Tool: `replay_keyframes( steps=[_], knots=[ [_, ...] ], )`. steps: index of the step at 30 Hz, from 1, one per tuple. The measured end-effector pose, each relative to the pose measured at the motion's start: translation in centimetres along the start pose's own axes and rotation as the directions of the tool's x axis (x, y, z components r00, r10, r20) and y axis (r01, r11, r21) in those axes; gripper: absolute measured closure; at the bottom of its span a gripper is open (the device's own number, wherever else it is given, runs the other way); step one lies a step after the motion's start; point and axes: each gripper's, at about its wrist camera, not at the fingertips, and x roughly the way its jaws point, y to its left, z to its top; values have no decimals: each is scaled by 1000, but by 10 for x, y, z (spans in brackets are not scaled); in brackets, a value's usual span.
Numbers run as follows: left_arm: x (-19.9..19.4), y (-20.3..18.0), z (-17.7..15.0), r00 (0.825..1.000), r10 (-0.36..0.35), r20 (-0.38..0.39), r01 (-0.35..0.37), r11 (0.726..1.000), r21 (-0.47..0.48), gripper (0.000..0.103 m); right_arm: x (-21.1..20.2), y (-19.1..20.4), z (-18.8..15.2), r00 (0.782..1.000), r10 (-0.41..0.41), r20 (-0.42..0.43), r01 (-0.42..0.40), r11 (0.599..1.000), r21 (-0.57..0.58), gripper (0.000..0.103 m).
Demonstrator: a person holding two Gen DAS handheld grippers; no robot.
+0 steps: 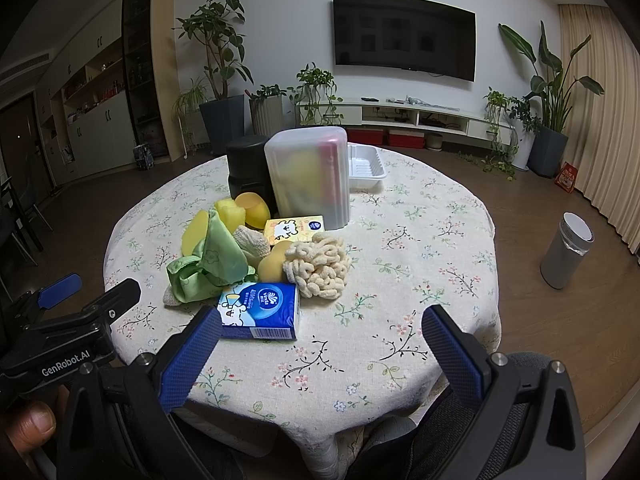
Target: Organize soft objects
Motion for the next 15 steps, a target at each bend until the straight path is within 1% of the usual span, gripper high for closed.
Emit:
replay_keyframes(
  steps=[15],
  knots=[
    [0, 0, 0, 1000, -1, -1, 1, 1000, 0, 0, 0, 0, 0, 1000, 0, -2, 0, 1000, 1, 1]
  ],
)
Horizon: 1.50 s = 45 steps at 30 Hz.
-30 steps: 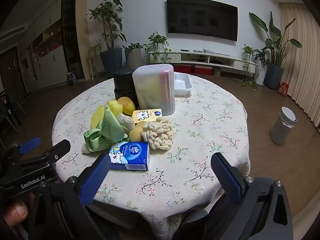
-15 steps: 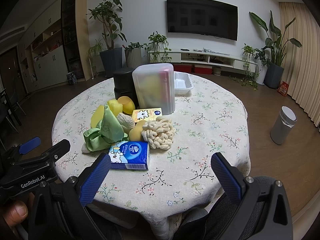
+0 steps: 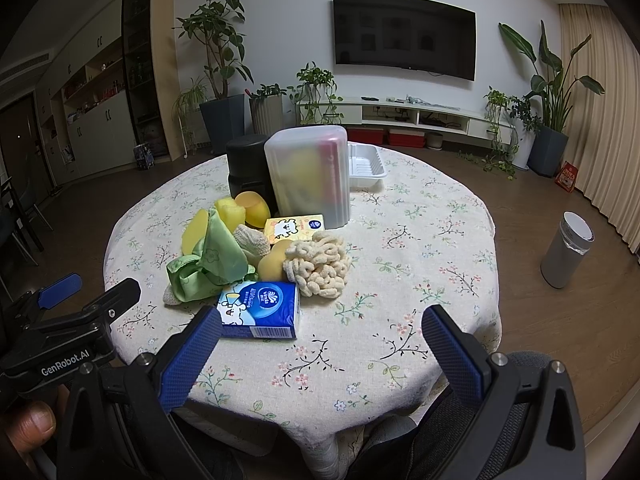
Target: Organize soft objects
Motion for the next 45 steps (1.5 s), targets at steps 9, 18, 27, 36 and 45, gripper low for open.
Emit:
replay_keyframes(
  steps=[9, 18, 27, 36, 45],
  knots=[
    [0, 0, 0, 1000, 0, 0, 0, 1000, 0, 0, 0, 0, 0, 1000, 1, -1, -1, 1000, 0, 1],
    [0, 0, 0, 1000, 0, 0, 0, 1000, 0, 0, 0, -1, -1, 1000, 1, -2, -1, 1000, 1, 1],
    [2, -1, -1, 1000, -2, -6, 2, 1000, 3, 0, 1, -1, 0, 1000, 0, -3, 0, 1000, 2, 1],
    [19, -3, -7, 999, -19, -37, 19, 1000, 8, 0, 8, -6, -1, 1000, -1, -22, 1, 1000, 10, 1],
    [27, -5, -7, 998, -22, -60, 23, 1000, 8, 0, 20, -9, -3, 999, 0, -52, 2, 1000, 22, 1]
  ],
)
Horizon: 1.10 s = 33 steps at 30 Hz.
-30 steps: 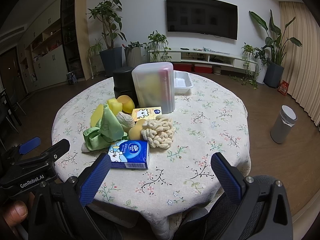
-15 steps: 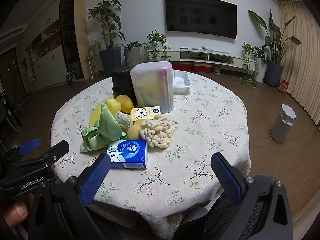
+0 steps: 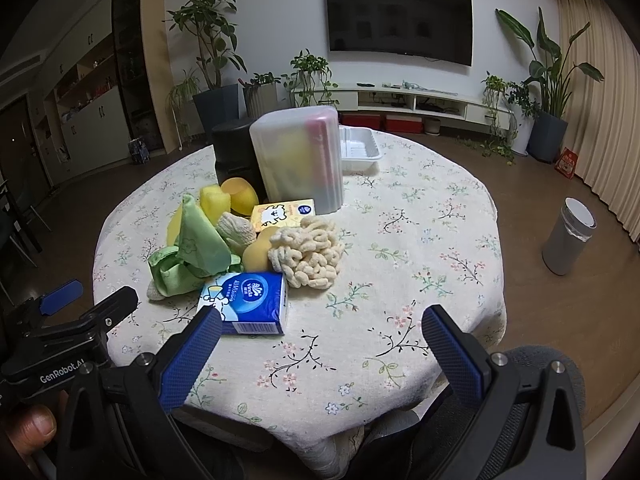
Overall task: Organize soft objects
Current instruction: 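Reach the left tool to the green cloth while the right tool reaches the cream rope toy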
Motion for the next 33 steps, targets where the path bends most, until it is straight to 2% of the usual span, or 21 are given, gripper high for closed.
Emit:
replay_keyframes(
  steps=[4, 7, 13, 16, 18, 20, 23, 25, 29, 33],
  knots=[
    [5, 1, -1, 1000, -12, -11, 12, 1000, 1, 0, 3, -2, 0, 1000, 1, -6, -1, 1000, 2, 1],
    [10, 0, -1, 998, -60, -29, 60, 998, 19, 0, 5, -7, 2, 1000, 2, -11, -2, 1000, 3, 1],
    [29, -5, 4, 983, -169, -76, 174, 983, 64, 0, 19, -26, 12, 992, 111, -55, -111, 994, 0, 1],
    [40, -11, 10, 977, -188, -102, 198, 975, 98, 0, 33, -32, 17, 978, 173, -113, -172, 985, 12, 4],
    [46, -14, 16, 974, -195, -116, 209, 970, 126, 0, 43, -29, 16, 957, 233, -175, -234, 972, 11, 8],
    [50, -14, 22, 972, -198, -123, 215, 967, 137, 1, 49, -24, 13, 944, 259, -206, -265, 964, -1, 9],
    [51, -13, 33, 959, -260, -114, 275, 950, 147, 1, 57, -19, 10, 934, 267, -236, -280, 960, -24, 10],
    [48, -18, 39, 952, -287, -106, 303, 934, 188, 1, 62, -21, 12, 931, 267, -247, -279, 960, -13, 14],
    [55, -40, 40, 957, -260, -130, 288, 909, 301, 2, 72, -32, 24, 930, 266, -253, -271, 963, 16, 19],
    [61, -45, 37, 960, -244, -139, 276, 908, 315, 8, 78, -35, 33, 927, 274, -255, -279, 960, 14, 22]
  ],
)
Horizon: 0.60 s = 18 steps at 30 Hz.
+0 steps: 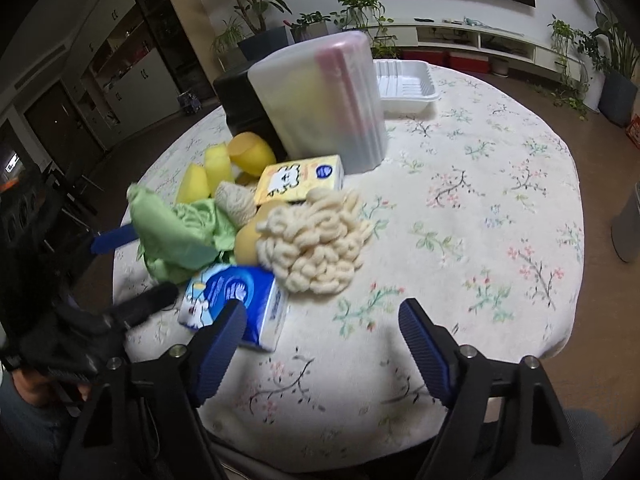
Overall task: Organize soft objects
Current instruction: 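Reach the left tool to the green cloth while the right tool reaches the cream rope toy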
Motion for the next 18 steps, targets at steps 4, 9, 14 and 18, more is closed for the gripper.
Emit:
replay_keyframes(
  steps=[4, 9, 14, 18],
  knots=[
    [9, 6, 2, 1000, 0, -22, 0, 999, -32, 29, 9, 2, 5, 1000, 22, -21, -22, 1000, -19, 27],
    [16, 11, 1, 1000, -6, -9, 5, 997, -72, 29, 21, 0, 17, 998, 53, -36, -54, 999, -10, 32],
    [23, 12, 1, 1000, -7, -12, 6, 996, -92, 29, 35, -4, 30, 997, 53, -51, -53, 999, -2, 32],
    [26, 14, 6, 999, -13, -42, 9, 995, -99, 29, 48, -8, 33, 995, 56, -77, -56, 998, 11, 32]
  ],
)
